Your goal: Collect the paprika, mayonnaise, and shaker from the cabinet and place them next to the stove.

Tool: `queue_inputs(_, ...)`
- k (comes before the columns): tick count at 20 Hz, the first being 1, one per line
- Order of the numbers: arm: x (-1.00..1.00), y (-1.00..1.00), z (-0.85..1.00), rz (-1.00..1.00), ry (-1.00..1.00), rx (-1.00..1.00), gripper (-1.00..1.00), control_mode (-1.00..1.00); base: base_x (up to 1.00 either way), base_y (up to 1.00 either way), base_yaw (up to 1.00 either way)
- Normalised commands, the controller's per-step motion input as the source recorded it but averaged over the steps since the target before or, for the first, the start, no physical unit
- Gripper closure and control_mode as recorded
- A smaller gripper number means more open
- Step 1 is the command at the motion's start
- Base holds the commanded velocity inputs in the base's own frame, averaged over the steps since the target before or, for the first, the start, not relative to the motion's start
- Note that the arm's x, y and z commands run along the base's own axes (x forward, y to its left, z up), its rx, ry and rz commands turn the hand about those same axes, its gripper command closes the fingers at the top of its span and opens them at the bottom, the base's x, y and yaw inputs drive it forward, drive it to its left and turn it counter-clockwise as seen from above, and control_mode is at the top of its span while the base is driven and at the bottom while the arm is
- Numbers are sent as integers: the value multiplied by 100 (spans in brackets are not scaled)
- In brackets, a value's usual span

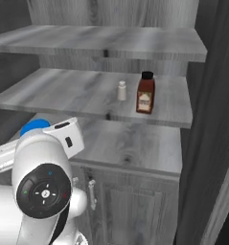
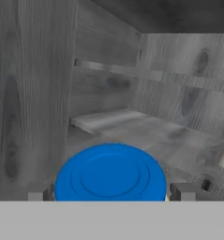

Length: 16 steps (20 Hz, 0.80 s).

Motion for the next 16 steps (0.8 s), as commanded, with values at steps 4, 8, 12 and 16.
queue_inputs(4, 0, 0, 0, 0, 0, 0, 100, 100, -78, 0, 5)
queue_inputs(8, 0, 0, 0, 0, 0, 0, 100, 100, -83, 0, 6)
queue_inputs(12, 0, 0, 0, 0, 0, 0, 100, 100, -87, 1, 8)
queue_inputs(16, 0, 0, 0, 0, 0, 0, 100, 100, -90, 10, 10)
